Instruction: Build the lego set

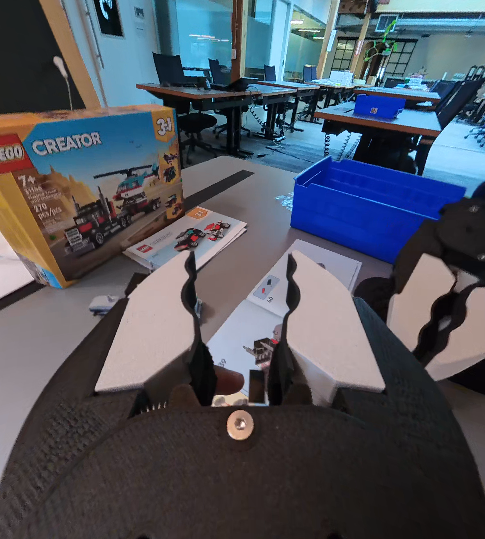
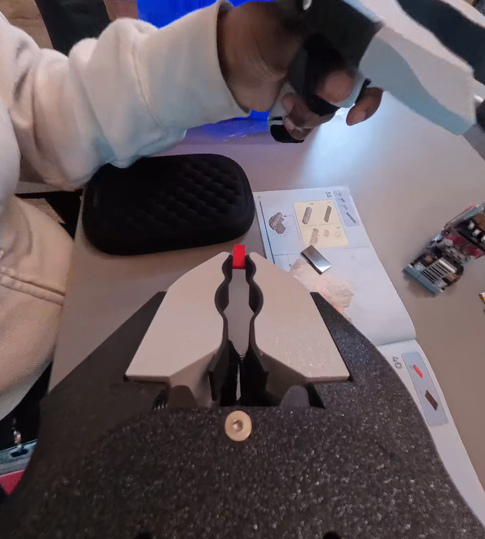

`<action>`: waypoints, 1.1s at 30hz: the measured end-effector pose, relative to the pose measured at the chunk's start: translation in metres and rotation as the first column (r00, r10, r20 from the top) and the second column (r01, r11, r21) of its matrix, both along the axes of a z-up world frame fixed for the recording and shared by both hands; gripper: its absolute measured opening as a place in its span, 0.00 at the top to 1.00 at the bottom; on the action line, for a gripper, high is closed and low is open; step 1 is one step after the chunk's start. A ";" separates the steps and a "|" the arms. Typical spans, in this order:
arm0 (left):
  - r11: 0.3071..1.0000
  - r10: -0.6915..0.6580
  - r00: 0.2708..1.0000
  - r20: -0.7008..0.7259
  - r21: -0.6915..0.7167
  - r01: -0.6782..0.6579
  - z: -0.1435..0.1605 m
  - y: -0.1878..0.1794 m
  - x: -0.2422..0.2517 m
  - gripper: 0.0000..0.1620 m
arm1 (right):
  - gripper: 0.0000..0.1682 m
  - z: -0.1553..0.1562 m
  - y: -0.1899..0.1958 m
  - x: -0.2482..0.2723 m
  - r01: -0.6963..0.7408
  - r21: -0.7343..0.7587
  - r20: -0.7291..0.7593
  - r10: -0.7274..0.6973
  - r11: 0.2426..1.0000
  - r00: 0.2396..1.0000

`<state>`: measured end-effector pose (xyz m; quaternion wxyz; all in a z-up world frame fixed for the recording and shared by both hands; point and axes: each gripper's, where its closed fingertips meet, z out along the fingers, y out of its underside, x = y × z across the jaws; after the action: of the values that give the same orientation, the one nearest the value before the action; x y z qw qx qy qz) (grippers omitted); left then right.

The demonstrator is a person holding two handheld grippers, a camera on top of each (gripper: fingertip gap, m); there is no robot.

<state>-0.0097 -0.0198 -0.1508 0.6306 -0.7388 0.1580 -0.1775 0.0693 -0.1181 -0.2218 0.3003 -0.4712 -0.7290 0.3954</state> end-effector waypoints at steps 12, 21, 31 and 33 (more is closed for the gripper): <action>0.975 0.118 0.933 0.339 0.139 -0.174 -0.003 0.002 -0.072 0.70 | 0.95 -0.077 0.013 -0.017 -0.173 0.100 0.211 0.149 0.980 0.966; 0.872 0.082 0.926 0.368 0.425 -0.245 0.007 -0.014 -0.090 0.72 | 0.89 -0.077 0.015 -0.012 -0.238 -0.035 0.232 0.240 0.971 0.943; 0.914 0.027 0.930 0.366 0.369 -0.172 -0.012 -0.011 -0.090 0.72 | 0.88 0.004 0.036 -0.040 -0.052 -0.119 0.034 0.057 0.992 0.998; 0.924 0.010 0.945 0.326 0.358 -0.134 -0.011 -0.009 -0.081 0.72 | 0.83 0.016 0.040 -0.031 0.025 -0.142 -0.025 -0.029 0.990 0.999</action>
<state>-0.0904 -0.0291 -0.1615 0.7835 -0.5715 0.0578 -0.2370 0.0381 -0.0782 -0.2054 0.2811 -0.4960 -0.6885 0.4484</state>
